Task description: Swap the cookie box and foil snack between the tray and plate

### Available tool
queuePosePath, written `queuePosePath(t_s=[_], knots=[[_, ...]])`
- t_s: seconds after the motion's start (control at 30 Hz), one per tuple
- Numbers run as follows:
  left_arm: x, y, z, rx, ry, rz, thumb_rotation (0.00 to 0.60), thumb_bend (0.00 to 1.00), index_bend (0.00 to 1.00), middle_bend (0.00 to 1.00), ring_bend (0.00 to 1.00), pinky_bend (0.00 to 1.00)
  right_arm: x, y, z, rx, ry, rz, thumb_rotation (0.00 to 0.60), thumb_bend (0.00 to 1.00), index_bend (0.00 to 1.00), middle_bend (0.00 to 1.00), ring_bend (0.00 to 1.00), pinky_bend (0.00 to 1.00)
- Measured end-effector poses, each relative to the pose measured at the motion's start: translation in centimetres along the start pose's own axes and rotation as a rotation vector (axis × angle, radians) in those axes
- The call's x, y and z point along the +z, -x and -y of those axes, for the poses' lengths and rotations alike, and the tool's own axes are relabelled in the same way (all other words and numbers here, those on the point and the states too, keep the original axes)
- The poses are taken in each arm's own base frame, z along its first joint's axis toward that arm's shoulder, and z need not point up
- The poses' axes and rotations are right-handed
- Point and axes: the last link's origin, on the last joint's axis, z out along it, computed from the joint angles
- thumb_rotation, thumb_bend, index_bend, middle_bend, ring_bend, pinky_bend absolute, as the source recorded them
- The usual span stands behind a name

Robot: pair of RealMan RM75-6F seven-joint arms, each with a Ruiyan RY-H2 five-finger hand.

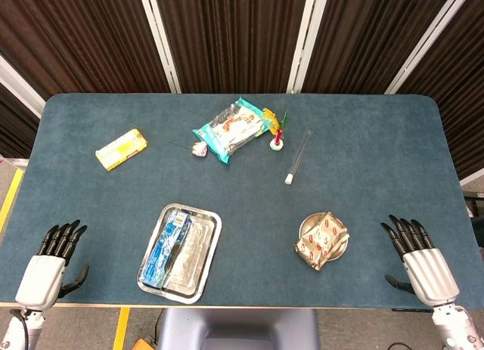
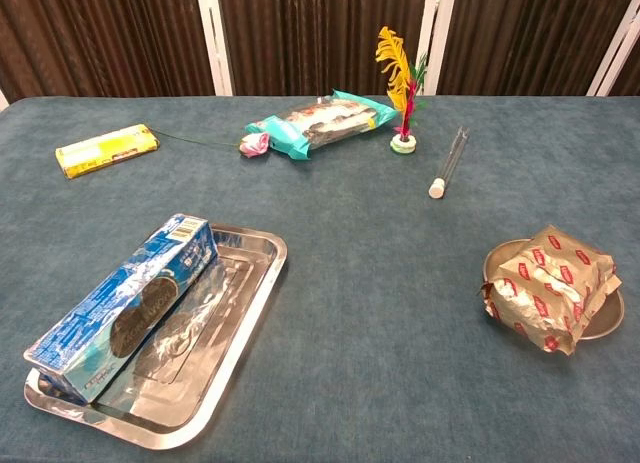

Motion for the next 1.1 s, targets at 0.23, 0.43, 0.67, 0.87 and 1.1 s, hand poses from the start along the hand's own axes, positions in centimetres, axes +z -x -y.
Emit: queuePosePath(t_s=[0.23, 0.43, 0.67, 0.87, 1.1], knots=[[0.4, 1.8, -2.9, -0.087, 0.077, 0.063, 0.6, 0.36, 0.0, 0.0, 0.0, 0.12, -0.2, 0.2, 0.2, -0.001, -0.013, 0.011, 0.6, 0.13, 0.0, 0.0, 0.0, 0.0], [1.7, 3.9, -7.4, -0.104, 0.146, 0.112, 0.6, 0.36, 0.0, 0.0, 0.0, 0.12, -0.5, 0.0, 0.3, 0.016, -0.026, 0.026, 0.6, 0.13, 0.0, 0.0, 0.0, 0.0], [2.9, 6.0, -11.5, -0.024, 0.125, 0.122, 0.6, 0.37, 0.0, 0.0, 0.0, 0.08, -0.6, -0.8, -0.3, 0.042, -0.016, 0.017, 0.6, 0.13, 0.0, 0.0, 0.0, 0.0], [3.4, 6.9, -13.9, 0.014, 0.091, 0.151, 0.6, 0.36, 0.0, 0.0, 0.0, 0.08, -0.5, -0.9, -0.5, 0.049, -0.013, 0.031, 0.6, 0.13, 0.0, 0.0, 0.0, 0.0], [4.3, 8.2, -14.8, 0.014, 0.028, 0.201, 0.6, 0.36, 0.0, 0.0, 0.0, 0.09, -0.5, -1.2, -0.6, 0.062, -0.011, 0.025, 0.6, 0.13, 0.0, 0.0, 0.0, 0.0]])
